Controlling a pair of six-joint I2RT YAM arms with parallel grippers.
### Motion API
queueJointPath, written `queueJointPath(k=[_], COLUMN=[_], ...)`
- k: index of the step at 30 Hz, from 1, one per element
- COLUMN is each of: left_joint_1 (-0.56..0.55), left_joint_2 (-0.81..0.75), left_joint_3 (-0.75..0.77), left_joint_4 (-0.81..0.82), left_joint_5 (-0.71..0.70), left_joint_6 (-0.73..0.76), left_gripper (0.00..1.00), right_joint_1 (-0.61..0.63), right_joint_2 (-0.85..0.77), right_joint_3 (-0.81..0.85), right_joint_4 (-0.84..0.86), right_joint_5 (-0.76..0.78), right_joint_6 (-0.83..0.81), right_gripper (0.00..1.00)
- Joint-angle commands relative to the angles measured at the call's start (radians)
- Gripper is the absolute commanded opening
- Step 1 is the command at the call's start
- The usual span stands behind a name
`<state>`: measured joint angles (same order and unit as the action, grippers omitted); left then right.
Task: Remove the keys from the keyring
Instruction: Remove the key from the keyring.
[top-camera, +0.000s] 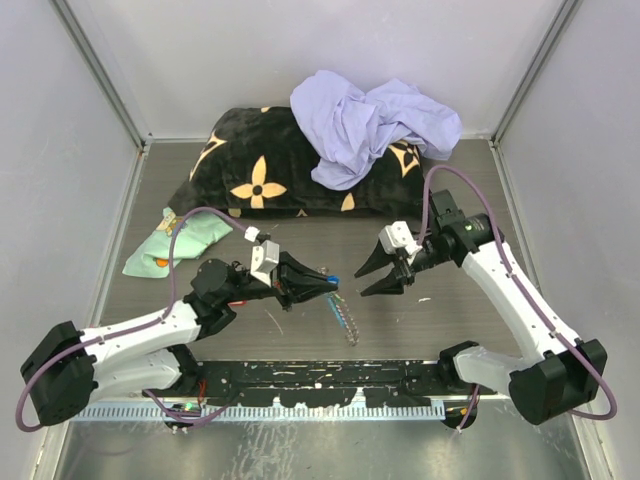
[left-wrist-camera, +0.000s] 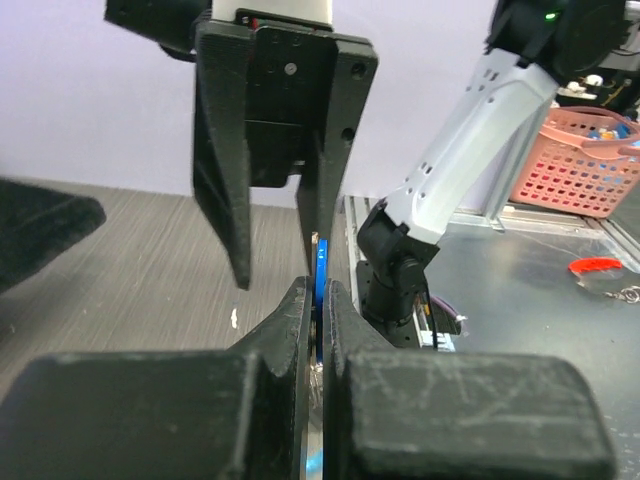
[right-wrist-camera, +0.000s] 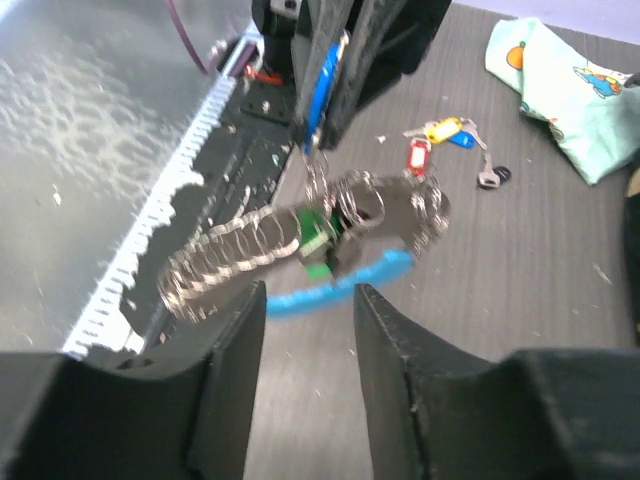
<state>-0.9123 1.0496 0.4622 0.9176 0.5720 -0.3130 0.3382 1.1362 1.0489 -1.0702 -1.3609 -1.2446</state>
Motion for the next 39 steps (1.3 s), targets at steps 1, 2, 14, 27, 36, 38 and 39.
queueJointPath(k=[1,2,14,27,36,38,39], left_joint_1=[-0.003,-0.003,0.001,0.001,0.012,0.014,0.015], left_joint_2=[-0.059,-0.063,-0.033,0.036,0.066,0.067,0.067], left_joint_3=[0.071,0.076,0.182,0.213,0.212,0.205,0.202], left_joint_4=[0.004,-0.003,-0.231,-0.257,-0.216,-0.200,-0.190], left_joint_5=[0.115,0.142,0.190,0.032,-0.012,-0.019,-0.022], left_joint_6=[0.079,0.101,0.328,0.389,0.406,0.397,0.393], left_gripper=[0.00,0.00,0.00,0.00,0.00,0.00,0.00], right_joint_1=[0.008,0.008,0.009,0.010,0.079,0.124,0.152], right_joint_2=[0.054,0.060,-0.053,-0.007,-0.183,-0.222,-0.228], right_joint_3=[0.166,0.187,0.144,0.079,-0.087,-0.123,-0.127], right_joint_4=[-0.361,-0.388,-0.389,-0.369,0.414,0.488,0.484], right_joint_5=[0.184,0.216,0.261,0.128,0.356,0.380,0.388], right_joint_6=[-0.384,-0.379,-0.457,-0.604,0.102,0.179,0.204], right_gripper=[0.51,0.54,0.40,0.24,0.37,0.36,0.34])
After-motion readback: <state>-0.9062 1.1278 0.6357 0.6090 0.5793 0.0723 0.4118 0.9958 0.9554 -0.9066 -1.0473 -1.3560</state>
